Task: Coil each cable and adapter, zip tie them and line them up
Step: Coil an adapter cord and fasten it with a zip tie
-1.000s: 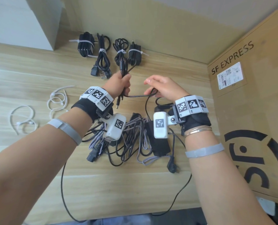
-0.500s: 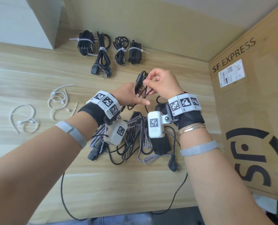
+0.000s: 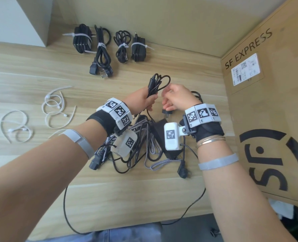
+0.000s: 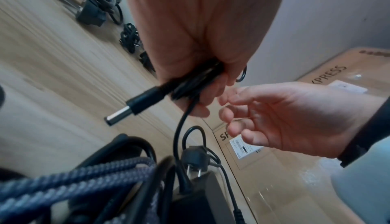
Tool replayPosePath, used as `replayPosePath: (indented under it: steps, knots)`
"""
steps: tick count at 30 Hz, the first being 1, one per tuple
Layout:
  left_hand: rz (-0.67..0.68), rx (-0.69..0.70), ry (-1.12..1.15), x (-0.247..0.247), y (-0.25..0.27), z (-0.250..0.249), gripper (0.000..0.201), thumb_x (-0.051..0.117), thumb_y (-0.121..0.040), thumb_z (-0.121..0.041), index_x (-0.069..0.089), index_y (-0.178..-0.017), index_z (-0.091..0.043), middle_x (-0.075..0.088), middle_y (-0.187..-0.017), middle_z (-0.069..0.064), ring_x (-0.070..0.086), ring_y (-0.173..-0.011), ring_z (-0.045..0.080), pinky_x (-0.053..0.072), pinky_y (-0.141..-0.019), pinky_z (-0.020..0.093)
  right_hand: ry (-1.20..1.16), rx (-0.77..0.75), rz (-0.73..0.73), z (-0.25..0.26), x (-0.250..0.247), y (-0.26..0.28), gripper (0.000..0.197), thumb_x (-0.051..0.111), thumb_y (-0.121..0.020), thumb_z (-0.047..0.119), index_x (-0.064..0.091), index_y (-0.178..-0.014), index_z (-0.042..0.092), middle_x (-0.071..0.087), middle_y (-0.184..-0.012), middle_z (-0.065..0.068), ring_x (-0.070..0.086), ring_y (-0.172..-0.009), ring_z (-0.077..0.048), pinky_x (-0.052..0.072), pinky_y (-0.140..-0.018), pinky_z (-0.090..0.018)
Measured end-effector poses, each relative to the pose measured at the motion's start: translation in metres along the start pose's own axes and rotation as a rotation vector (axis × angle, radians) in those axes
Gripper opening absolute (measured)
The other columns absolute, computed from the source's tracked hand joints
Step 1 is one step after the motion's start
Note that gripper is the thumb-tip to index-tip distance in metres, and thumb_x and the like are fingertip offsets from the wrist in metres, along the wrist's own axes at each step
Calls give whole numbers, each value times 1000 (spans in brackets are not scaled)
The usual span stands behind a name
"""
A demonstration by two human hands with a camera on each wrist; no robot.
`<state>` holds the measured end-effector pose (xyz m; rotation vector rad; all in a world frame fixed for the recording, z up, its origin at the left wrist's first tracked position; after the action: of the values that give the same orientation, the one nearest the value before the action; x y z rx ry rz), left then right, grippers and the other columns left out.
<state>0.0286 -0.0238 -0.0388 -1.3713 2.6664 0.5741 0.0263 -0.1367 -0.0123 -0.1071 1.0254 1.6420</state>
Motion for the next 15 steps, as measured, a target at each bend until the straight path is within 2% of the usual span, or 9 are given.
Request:
replayPosePath:
  steps: [2, 3, 4, 6, 8, 11, 13, 15]
  knots:
    - [-4, 41, -42, 6, -2, -5, 18, 39, -98, -14, 41, -81, -16, 43, -63, -2, 46, -57, 15, 48, -65, 29, 102, 42, 113, -8, 11, 5, 13, 44, -95, 13, 54, -89, 18, 63, -85, -5, 63, -68, -14, 55, -65, -23]
    - [-4, 54, -78, 8, -1, -9, 19, 38, -98, -14, 40, -79, -18, 43, -63, -2, 45, -56, 15, 44, -58, 21, 166, 48, 169, -11, 17, 7, 7, 48, -94, 16, 55, -96, 18, 63, -90, -5, 63, -72, -14, 56, -69, -25]
    - [-7, 66, -105, 9, -2, -11, 19, 38, -98, -15, 39, -80, -19, 43, -63, -3, 44, -56, 15, 39, -53, 17, 235, 49, 219, -15, 23, 10, 11, 53, -91, 21, 55, -102, 18, 62, -97, -5, 63, -76, -14, 55, -75, -29]
    - [-23, 71, -119, 9, -3, -14, 16, 38, -98, -15, 39, -83, -19, 43, -64, -4, 43, -57, 15, 37, -52, 18, 355, 57, 277, -24, 32, 13, 33, 64, -83, 35, 53, -110, 21, 62, -106, -4, 62, -86, -18, 52, -84, -35]
    - [-38, 58, -112, 9, -3, -14, 13, 38, -98, -15, 39, -85, -15, 43, -65, -3, 43, -57, 16, 37, -56, 24, 432, 54, 278, -29, 34, 15, 52, 71, -75, 45, 49, -117, 23, 59, -109, 0, 58, -95, -18, 48, -89, -35]
    - [-42, 48, -106, 9, -3, -12, 10, 39, -98, -16, 39, -89, -11, 42, -64, -2, 43, -57, 17, 38, -58, 29, 460, 48, 254, -37, 36, 15, 72, 78, -68, 45, 41, -127, 22, 51, -119, -3, 52, -107, -19, 44, -95, -34]
    - [-46, 45, -113, 9, -3, -12, 11, 40, -98, -16, 39, -88, -11, 41, -62, -2, 42, -55, 16, 37, -56, 26, 480, 54, 250, -42, 39, 15, 83, 81, -64, 44, 36, -131, 23, 44, -130, -6, 48, -116, -20, 41, -99, -37]
    - [-57, 41, -145, 7, -4, -12, 19, 45, -96, -19, 38, -79, -16, 41, -60, -3, 40, -51, 13, 35, -51, 19, 525, 84, 276, -49, 43, 18, 94, 83, -60, 44, 31, -135, 23, 41, -138, -6, 45, -122, -22, 40, -102, -39]
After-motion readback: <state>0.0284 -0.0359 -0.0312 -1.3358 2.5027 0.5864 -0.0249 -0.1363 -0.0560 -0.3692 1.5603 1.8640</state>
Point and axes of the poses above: each hand's wrist, its own y-axis away from the middle knuckle, its own x-axis out of the palm, z = x × y, the point moved 7 cm from there along -y, towards the middle knuckle
